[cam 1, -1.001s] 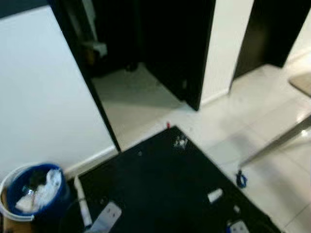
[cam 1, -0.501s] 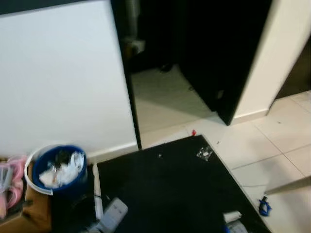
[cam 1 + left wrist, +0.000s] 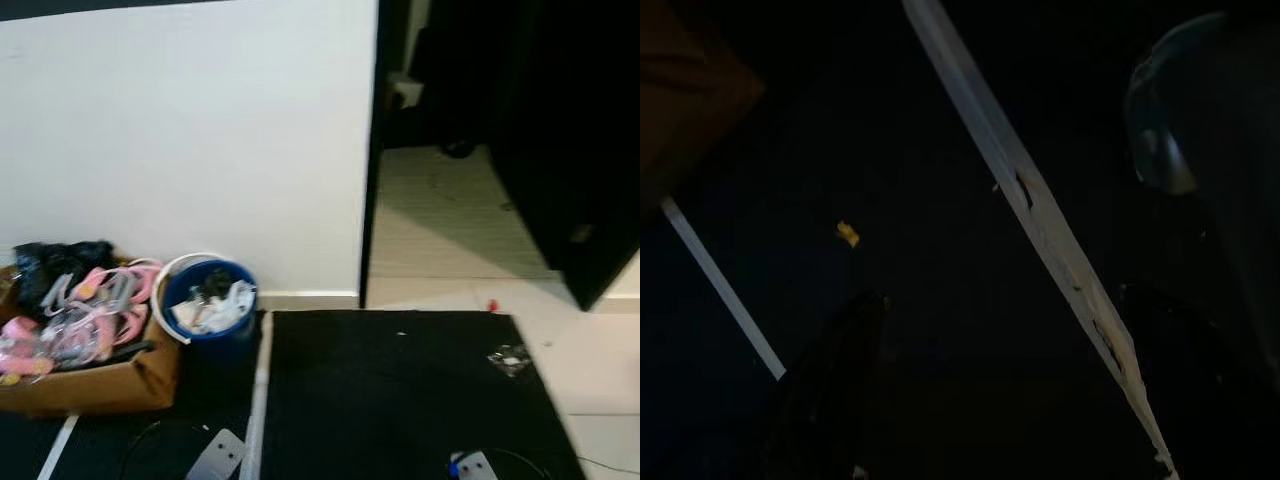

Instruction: Picking trash to rubbish bin

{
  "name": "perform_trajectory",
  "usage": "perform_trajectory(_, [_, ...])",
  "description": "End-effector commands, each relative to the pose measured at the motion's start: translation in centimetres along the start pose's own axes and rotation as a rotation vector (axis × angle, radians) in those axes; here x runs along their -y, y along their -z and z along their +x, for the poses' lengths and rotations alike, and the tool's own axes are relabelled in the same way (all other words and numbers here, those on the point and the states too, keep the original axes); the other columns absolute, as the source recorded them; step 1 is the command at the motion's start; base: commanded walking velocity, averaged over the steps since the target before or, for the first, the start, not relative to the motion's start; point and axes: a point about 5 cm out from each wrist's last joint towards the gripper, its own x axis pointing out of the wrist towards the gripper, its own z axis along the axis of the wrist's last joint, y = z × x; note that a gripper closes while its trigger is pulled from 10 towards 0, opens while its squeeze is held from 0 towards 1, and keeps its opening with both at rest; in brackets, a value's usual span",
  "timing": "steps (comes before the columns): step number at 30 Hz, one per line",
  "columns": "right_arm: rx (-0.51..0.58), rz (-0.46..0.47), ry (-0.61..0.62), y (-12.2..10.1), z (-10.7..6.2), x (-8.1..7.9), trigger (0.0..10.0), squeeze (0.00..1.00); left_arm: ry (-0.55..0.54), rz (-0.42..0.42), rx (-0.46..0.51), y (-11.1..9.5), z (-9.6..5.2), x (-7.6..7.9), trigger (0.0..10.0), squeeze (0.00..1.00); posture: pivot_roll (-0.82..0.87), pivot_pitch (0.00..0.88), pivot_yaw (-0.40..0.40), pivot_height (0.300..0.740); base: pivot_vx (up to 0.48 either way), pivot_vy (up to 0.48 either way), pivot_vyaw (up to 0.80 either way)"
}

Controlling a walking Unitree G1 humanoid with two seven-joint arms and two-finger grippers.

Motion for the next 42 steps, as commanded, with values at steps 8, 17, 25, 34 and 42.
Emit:
perform_trajectory(8, [-0.001, 0.004, 0.007, 0.2, 0.0, 0.0, 10.0, 0.00, -0.002, -0.006, 0.002, -0.1, 0.0, 0.0, 10.0, 0.00, -0.07, 0.011, 0.072, 0.740, 0.000, 0.000, 0.73])
perform_trajectory(17, [0.037, 0.008, 0.013, -0.6, 0.0, 0.2, 10.0, 0.00, -0.004, -0.021, -0.016, 0.2, -0.1, -0.2, 10.0, 0.00, -0.07, 0.004, 0.068, 0.740, 0.000, -0.257, 0.09])
perform_trajectory(25, [0.039, -0.035, -0.015, -1.0, 0.0, -0.1, 10.0, 0.00, -0.017, -0.025, 0.000, -0.2, -0.1, -0.5, 10.0, 0.00, -0.06, 0.000, 0.067, 0.740, 0.000, -0.052, 0.77])
perform_trajectory(34, [0.040, -0.046, -0.023, -1.0, 0.0, 0.0, 10.0, 0.00, -0.011, -0.020, 0.000, -0.3, 0.0, -0.5, 10.0, 0.00, -0.06, 0.000, 0.066, 0.740, 0.000, 0.000, 0.77])
perform_trajectory(42, [0.078, -0.032, -0.039, -1.6, 0.0, -0.1, 10.0, 0.00, -0.006, -0.021, -0.001, -0.3, 0.0, -0.3, 10.0, 0.00, -0.06, 0.000, 0.066, 0.740, 0.000, 0.000, 0.77])
